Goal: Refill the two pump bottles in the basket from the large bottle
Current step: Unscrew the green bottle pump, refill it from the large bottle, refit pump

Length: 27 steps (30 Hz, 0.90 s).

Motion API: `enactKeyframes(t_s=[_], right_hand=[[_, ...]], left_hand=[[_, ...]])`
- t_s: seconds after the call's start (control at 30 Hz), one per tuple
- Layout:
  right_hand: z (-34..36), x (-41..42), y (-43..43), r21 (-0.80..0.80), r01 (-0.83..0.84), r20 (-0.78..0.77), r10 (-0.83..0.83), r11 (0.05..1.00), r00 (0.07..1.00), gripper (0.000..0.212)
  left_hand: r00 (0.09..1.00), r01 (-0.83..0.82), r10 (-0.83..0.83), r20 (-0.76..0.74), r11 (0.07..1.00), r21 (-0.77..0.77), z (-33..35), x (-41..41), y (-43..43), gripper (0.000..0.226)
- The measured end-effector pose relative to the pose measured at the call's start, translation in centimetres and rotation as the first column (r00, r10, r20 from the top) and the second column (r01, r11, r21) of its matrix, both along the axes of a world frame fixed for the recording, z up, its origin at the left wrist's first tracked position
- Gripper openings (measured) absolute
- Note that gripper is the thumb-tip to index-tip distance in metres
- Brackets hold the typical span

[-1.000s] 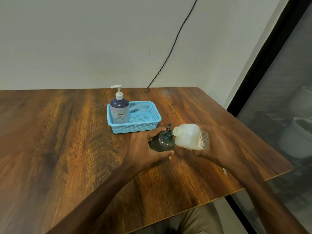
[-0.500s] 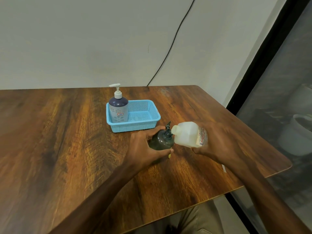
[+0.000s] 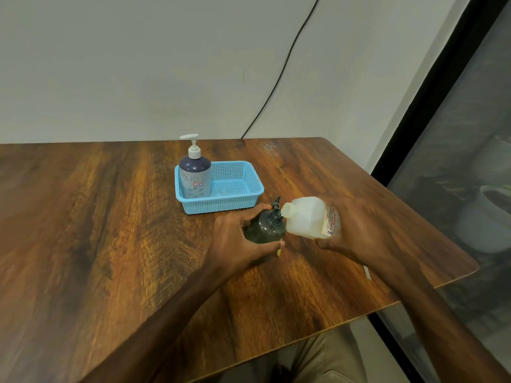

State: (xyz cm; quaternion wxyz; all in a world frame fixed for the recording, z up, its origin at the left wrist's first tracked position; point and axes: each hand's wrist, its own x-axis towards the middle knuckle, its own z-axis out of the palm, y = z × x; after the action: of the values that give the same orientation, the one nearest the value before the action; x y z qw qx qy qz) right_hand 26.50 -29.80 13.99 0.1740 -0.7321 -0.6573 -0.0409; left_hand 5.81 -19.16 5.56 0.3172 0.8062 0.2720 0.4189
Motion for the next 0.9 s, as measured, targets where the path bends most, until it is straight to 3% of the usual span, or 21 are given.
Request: enactKeyframes(t_s=[0.17,0.3,0.9], right_hand=[[-0.1,0.0,0.0,-0.006,0.02,-0.003,-0.02,1.0,1.0,0.072],[-0.5,-0.4,-0.4,0.017,0.069,-0.147,-0.066,0.997,0.987,0.07],[0.3,-1.3,-0.5,-0.001,0.092,-0.045,-0.092,0.996,0.995,0.069]], left_hand=[[1.0,0.002,-0.002,0.014,1.0,-0.003,-0.3,0.0,0.1,0.067],[1.0,0.009,-0.009,0.015,1.0,-0.01,-0.6,0.1,0.2,0.069],[0.999,0.002,-0.002,0.039,1.0,0.003,-0.8,0.1,0.1,0.07]])
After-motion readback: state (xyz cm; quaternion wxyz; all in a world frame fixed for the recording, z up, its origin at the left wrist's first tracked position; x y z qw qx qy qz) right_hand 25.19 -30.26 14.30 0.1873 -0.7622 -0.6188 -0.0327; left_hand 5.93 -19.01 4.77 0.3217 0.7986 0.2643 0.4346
